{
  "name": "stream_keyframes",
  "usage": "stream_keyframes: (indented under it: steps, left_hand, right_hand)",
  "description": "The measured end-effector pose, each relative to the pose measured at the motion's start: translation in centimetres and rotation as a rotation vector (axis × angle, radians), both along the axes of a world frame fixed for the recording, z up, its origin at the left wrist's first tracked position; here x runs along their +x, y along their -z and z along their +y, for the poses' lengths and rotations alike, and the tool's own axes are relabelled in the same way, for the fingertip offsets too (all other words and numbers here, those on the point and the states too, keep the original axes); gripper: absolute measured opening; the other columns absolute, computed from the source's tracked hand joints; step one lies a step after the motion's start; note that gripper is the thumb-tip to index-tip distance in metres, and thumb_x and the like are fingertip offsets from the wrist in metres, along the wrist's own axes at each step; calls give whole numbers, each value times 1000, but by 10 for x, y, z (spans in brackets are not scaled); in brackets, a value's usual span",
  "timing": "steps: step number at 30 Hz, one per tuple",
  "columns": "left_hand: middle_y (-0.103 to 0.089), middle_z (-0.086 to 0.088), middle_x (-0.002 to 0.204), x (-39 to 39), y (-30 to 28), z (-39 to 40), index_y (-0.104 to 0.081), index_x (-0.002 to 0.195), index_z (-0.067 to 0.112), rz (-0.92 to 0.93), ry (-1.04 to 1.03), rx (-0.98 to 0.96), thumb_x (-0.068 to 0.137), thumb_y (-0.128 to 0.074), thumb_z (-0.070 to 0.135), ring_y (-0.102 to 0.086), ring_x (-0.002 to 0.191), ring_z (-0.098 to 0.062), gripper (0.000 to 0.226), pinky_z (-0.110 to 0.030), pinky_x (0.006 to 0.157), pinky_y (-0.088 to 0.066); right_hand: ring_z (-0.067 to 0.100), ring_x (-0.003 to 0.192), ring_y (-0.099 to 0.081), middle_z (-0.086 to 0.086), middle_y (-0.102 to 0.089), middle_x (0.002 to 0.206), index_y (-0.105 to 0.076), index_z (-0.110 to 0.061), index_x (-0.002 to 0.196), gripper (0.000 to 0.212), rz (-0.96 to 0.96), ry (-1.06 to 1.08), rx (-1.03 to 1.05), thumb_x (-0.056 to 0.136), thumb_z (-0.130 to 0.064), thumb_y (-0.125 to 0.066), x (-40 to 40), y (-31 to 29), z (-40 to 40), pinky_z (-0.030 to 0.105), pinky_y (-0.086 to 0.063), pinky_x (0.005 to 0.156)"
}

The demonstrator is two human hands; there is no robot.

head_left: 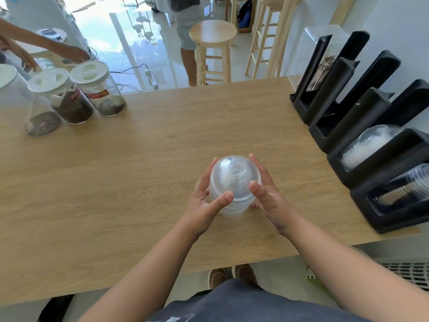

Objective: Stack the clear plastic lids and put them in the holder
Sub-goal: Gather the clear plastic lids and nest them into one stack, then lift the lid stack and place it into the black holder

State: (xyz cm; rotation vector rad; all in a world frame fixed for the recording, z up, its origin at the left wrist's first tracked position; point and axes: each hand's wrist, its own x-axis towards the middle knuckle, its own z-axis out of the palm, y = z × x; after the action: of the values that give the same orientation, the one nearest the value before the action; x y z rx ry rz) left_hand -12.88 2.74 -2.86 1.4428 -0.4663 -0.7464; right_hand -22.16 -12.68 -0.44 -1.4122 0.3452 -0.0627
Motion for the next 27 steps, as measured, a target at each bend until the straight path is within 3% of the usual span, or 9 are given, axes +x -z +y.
stream_keyframes:
  steps: [2, 4, 8, 12, 16, 22, 27]
  left_hand:
    - [-46, -7, 147, 2, 2, 2, -36, 140, 58, -5, 16, 36, 66, -81, 52, -59, 124, -22, 86, -29, 92, -54]
    - [-46, -5, 147, 5, 3, 2, -34, 139, 61, -4, 39, 77, 68, -78, 52, -57, 126, -20, 84, -30, 95, -54]
    - [-45, -3, 147, 9, 6, 3, -35, 141, 58, 14, 44, 69, 68, -80, 50, -54, 129, -13, 86, -26, 96, -52]
    - [-43, -7, 149, 11, 10, 1, -36, 140, 59, 69, 46, 71, 61, -86, 57, -54, 130, -22, 94, -43, 104, -49]
    - [-41, -10, 150, 15, 10, -1, -39, 139, 58, 65, 32, 71, 58, -88, 56, -55, 128, -29, 94, -49, 102, -50]
    - [-42, -8, 150, 14, 9, 0, -41, 137, 58, 49, 2, 74, 55, -88, 60, -53, 129, -31, 95, -51, 103, -48]
    - [-42, -7, 150, 19, -14, -8, -39, 138, 60, 11, 19, 46, 55, -86, 62, -52, 129, -31, 95, -52, 104, -47]
  right_hand:
    - [4, 114, -61, -20, -59, 125, -26, -48, 141, 97, 0, 4, -2, 59, -72, -72, -1, 2, 0, 20, -53, 80]
    - [4, 118, -58, -17, -53, 134, -30, -52, 138, 92, 2, 18, -9, 58, -73, -71, 1, 6, -2, 22, -52, 85]
    - [15, 138, -38, -5, -31, 153, -34, -63, 133, 81, 31, 15, -64, 61, -76, -69, 5, 21, -10, 47, -34, 112]
    - [20, 141, -32, -4, -26, 154, -33, -62, 135, 81, 35, 27, -78, 63, -74, -69, 7, 29, -13, 54, -28, 114]
    - [21, 136, -42, 0, -24, 153, -37, -56, 137, 85, 12, 56, -50, 61, -69, -74, 9, 32, -15, 52, -35, 111]
    - [15, 131, -47, 0, -27, 151, -43, -48, 137, 91, -38, 102, 2, 55, -68, -78, 11, 27, -12, 36, -48, 101]
    - [19, 130, -50, 4, -33, 150, -41, -52, 136, 90, -94, 98, -9, 56, -70, -76, 14, 3, -15, 45, -44, 104]
